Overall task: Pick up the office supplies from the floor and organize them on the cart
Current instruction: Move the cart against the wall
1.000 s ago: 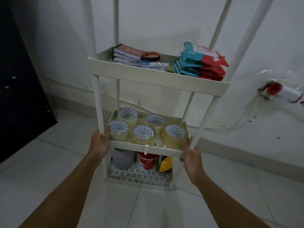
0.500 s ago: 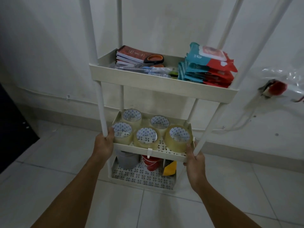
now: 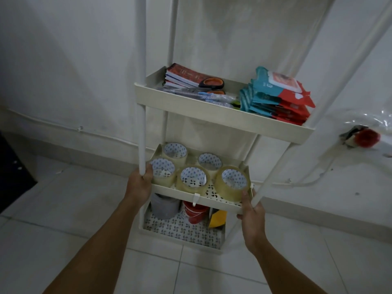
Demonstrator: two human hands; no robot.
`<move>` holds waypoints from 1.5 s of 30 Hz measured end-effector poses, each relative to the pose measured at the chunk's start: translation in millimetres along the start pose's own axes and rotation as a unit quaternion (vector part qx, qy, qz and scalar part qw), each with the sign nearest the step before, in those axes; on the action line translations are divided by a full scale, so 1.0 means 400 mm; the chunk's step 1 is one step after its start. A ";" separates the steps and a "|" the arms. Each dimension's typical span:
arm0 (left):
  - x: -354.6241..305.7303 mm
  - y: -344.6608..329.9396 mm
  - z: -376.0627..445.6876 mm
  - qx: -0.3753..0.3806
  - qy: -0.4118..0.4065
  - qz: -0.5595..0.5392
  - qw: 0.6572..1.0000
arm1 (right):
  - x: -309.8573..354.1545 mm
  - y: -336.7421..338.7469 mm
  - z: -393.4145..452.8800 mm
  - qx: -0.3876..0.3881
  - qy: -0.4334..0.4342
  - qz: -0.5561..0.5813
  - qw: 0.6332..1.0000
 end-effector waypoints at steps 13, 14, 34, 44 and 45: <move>0.001 -0.024 0.015 0.017 -0.037 -0.007 0.999 | -0.003 0.000 0.039 0.016 -0.018 0.002 1.000; 0.000 -0.023 0.013 0.015 -0.037 -0.002 0.999 | 0.000 0.000 0.037 0.017 -0.020 0.000 1.000; -0.001 0.007 -0.032 -0.018 0.004 0.067 0.998 | 0.007 0.028 0.024 0.039 -0.077 -0.056 0.995; -0.014 0.009 -0.032 -0.048 0.044 0.073 0.995 | 0.012 0.025 -0.002 0.039 -0.081 -0.051 0.995; -0.013 0.010 -0.031 -0.049 0.050 0.065 0.995 | 0.007 0.023 -0.003 0.038 -0.082 -0.048 0.995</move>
Point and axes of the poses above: each hand's wrist, its own z-axis towards the middle knuckle, its own y-axis out of the back of the hand, x = y × z, the point moved 2 cm from there along z, towards the middle knuckle, and after that the axes turned 10 degrees about -z, right-handed, at the moved point
